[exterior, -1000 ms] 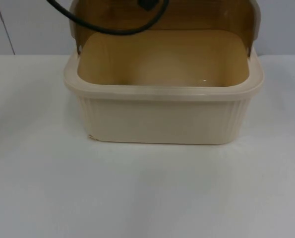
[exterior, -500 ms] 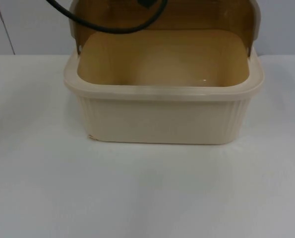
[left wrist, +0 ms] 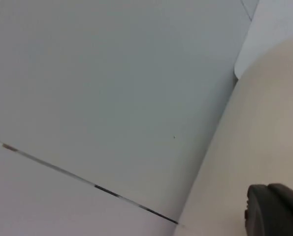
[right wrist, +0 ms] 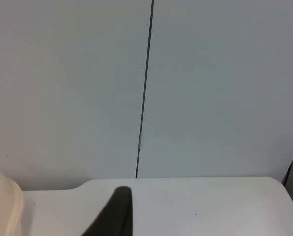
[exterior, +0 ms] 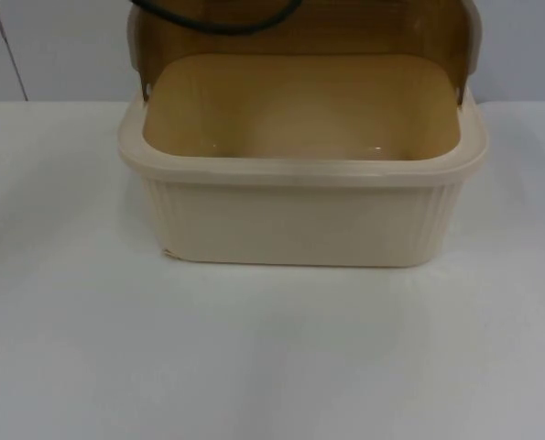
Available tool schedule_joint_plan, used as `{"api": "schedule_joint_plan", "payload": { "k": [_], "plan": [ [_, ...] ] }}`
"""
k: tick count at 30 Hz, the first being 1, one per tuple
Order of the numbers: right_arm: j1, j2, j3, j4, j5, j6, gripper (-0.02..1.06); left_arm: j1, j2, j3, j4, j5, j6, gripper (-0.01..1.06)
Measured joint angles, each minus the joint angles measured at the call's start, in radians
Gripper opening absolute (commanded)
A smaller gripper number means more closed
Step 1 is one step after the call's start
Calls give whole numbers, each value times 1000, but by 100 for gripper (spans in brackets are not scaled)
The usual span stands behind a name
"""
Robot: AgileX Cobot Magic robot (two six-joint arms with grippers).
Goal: Open the box lid with the left hand, place the block into the box with the right hand, then close the box lid with the left hand.
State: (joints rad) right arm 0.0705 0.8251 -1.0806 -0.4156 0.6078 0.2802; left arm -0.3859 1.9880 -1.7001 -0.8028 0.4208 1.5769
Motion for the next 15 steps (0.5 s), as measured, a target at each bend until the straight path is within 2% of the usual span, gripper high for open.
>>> {"api": "schedule_joint_plan", "payload": {
  "k": [4, 15],
  "plan": [
    [0, 0, 0, -11, -7, 0, 105, 0, 17, 0, 0, 10, -7, 0],
    [0, 0, 0, -19, -26, 11, 105, -1, 17, 0, 6, 143, -26, 0]
  ]
}}
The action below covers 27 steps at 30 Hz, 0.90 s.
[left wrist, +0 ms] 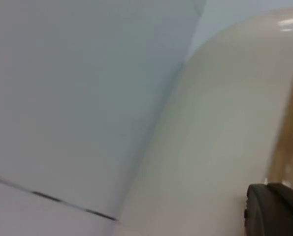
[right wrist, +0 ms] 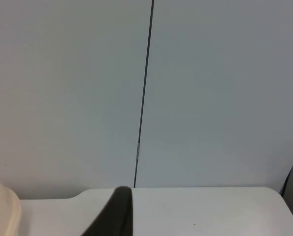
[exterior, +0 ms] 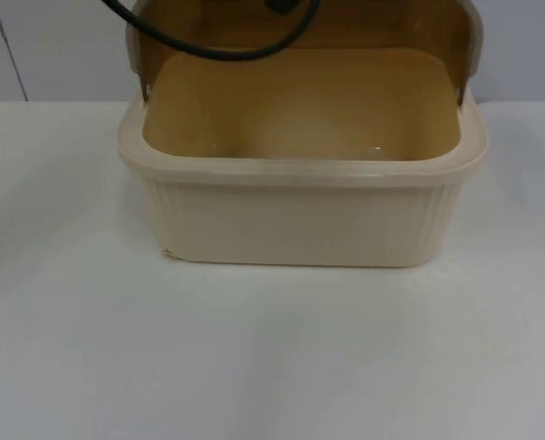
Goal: Open the box lid with the left hand, place the block into the box with the right hand, then close the box lid with the left hand.
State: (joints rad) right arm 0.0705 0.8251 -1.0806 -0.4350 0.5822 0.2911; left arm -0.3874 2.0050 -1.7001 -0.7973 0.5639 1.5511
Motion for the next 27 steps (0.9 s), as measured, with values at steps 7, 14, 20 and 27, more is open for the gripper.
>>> {"api": "schedule_joint_plan", "payload": {
  "k": [7, 14, 20, 27],
  "plan": [
    [0, 0, 0, 0, 0, 6, 105, -32, -6, -5, 174, 21, -179, 0],
    [0, 0, 0, 0, 0, 16, 105, -77, -40, 83, 252, -80, -263, 0],
    [0, 0, 0, 0, 3, 16, 105, -130, -99, 254, 279, -282, -282, 0],
    [0, 0, 0, 0, 3, 24, 105, -192, -142, 427, 293, -420, -281, 0]
  ]
}}
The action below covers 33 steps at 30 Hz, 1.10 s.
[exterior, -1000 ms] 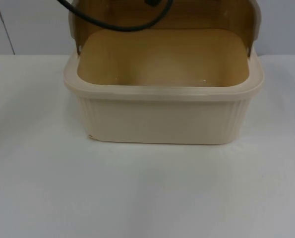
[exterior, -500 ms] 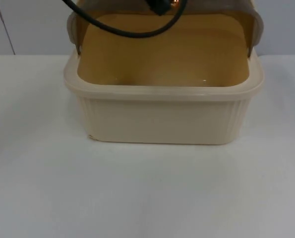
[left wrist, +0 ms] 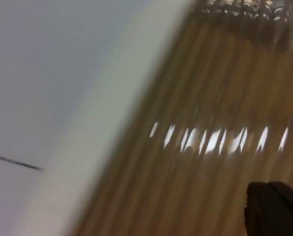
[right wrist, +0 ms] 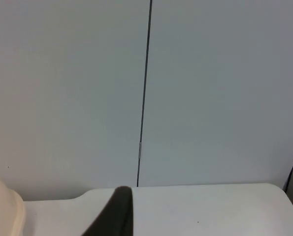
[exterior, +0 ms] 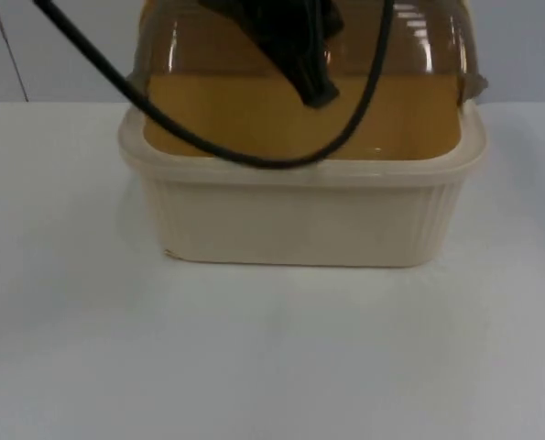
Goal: Open the box lid with the left hand, place the block into the box with the right hand, then close the box lid with the left hand.
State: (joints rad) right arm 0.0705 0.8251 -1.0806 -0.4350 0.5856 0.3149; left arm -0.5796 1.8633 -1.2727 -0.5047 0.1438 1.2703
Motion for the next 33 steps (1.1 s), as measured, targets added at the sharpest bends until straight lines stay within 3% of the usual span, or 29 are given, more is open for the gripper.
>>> {"api": "schedule_joint_plan", "payload": {
  "k": [3, 14, 25, 30, 33],
  "plan": [
    [0, 0, 0, 0, 0, 6, 105, -13, 15, 59, -9, 54, -2, 0],
    [-6, 0, 0, 2, 1, 6, 105, -15, -14, 111, -41, 51, -7, 0],
    [-6, 0, 0, 2, 1, 26, 105, -14, -306, 114, -180, 111, -66, 0],
    [-6, 0, 0, 2, 1, 30, 105, 56, -385, 114, -207, 75, -143, 0],
    [-6, 0, 0, 13, 1, 30, 105, 172, -426, 114, -291, 75, -244, 0]
  ]
}}
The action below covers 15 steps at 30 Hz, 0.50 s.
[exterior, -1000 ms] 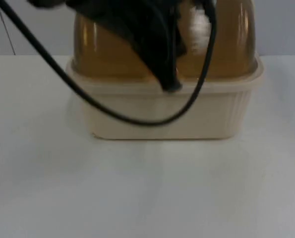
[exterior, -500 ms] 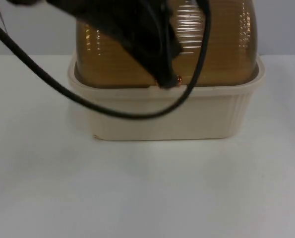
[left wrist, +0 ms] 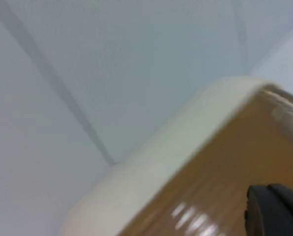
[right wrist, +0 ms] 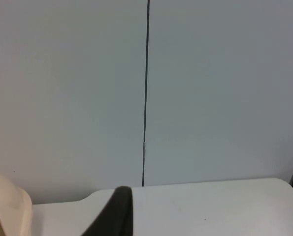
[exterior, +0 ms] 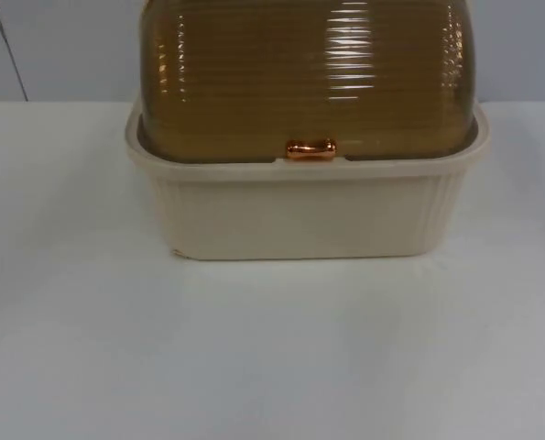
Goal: Open the box lid with the left hand, place the block into the box with the right hand, then close the box lid with the left hand.
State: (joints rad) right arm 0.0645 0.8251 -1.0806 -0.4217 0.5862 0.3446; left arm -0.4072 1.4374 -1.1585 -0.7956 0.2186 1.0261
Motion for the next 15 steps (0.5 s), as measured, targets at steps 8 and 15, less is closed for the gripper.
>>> {"api": "schedule_joint_plan", "payload": {
  "k": [8, 15],
  "plan": [
    [0, 0, 0, 8, 0, 0, 105, 246, -67, 0, -63, 98, -199, 0],
    [0, 0, 0, 8, 17, 0, 105, 465, -145, 0, -62, 255, -230, 0]
  ]
}}
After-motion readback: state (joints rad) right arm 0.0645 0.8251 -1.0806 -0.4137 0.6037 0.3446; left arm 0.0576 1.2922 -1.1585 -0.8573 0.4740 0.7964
